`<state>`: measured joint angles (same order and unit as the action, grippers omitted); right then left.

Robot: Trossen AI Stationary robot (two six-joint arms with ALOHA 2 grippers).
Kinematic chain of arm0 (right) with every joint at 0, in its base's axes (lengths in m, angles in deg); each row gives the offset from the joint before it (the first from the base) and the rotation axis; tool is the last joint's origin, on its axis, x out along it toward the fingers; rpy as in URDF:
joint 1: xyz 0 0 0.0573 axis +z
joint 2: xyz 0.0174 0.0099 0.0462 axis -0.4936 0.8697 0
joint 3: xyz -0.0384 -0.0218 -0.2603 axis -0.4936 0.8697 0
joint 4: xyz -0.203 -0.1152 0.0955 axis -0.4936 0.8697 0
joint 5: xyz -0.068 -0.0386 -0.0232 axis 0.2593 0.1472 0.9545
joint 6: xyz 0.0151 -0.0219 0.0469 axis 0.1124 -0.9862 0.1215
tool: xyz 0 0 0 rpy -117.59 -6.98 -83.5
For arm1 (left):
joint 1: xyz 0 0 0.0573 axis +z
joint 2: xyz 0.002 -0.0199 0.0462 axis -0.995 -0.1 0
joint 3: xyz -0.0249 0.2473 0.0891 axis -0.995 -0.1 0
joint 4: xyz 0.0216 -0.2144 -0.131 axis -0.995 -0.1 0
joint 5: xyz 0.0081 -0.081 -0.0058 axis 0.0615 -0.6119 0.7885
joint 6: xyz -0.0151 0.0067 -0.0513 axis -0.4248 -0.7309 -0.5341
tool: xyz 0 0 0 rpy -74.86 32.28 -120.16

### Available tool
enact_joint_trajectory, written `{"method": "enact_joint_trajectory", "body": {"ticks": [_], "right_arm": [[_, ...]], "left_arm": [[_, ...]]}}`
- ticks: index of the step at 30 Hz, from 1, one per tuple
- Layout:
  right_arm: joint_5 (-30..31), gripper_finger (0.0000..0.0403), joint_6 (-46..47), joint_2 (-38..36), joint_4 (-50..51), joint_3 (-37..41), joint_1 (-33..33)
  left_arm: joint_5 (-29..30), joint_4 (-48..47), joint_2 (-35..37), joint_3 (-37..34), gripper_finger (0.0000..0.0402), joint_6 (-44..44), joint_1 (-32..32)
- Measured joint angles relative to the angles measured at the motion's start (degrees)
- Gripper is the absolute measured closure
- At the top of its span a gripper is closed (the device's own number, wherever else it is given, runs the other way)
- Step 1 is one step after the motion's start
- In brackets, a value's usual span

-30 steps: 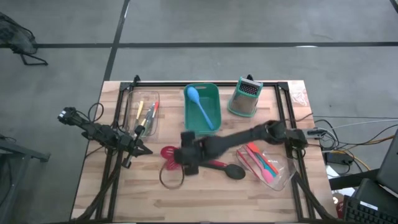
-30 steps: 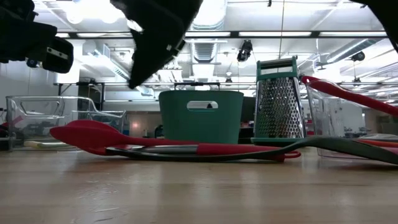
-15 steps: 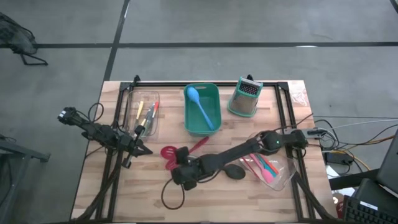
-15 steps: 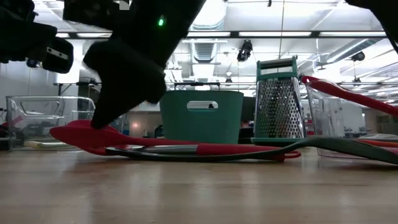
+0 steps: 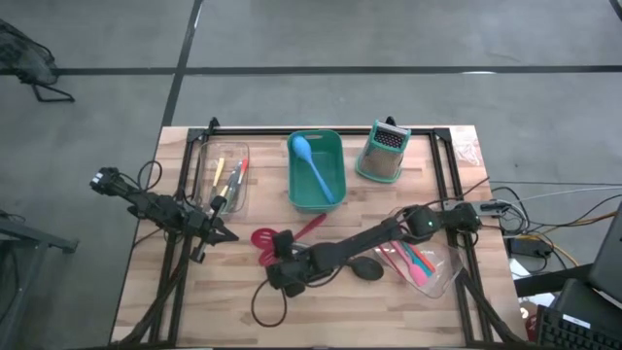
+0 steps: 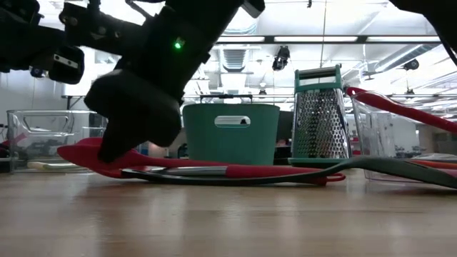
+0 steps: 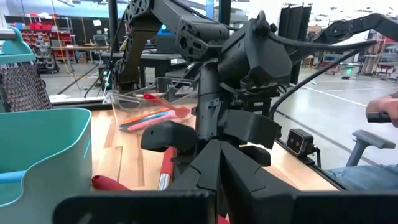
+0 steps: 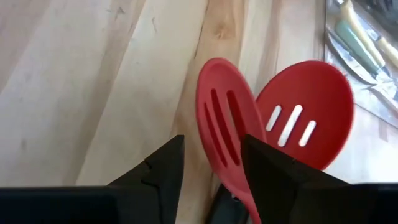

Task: Pick & Place Kitchen Items
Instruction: Put the red serving spoon into the green bin

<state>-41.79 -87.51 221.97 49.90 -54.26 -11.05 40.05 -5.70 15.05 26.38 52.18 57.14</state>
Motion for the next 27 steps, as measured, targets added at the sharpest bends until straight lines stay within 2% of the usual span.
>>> {"method": "enact_joint_trajectory", "body": {"ticks": [14, 22, 27], "right_arm": [[-0.1, 0.0322, 1.1, 0.0, -3.5, 2.0, -0.3], [0.2, 0.0383, 1.3, 0.0, -5.5, 3.4, -0.6], [0.2, 0.0381, 1.2, 0.0, -5.3, 2.1, -0.5]], "left_arm": [[0.0, 0.0, 0.0, 0.0, 0.039, 0.0, 0.0], [0.0, 0.0, 0.0, 0.0, 0.039, 0.0, 0.0], [0.0, 0.0, 0.0, 0.0, 0.039, 0.0, 0.0]]}}
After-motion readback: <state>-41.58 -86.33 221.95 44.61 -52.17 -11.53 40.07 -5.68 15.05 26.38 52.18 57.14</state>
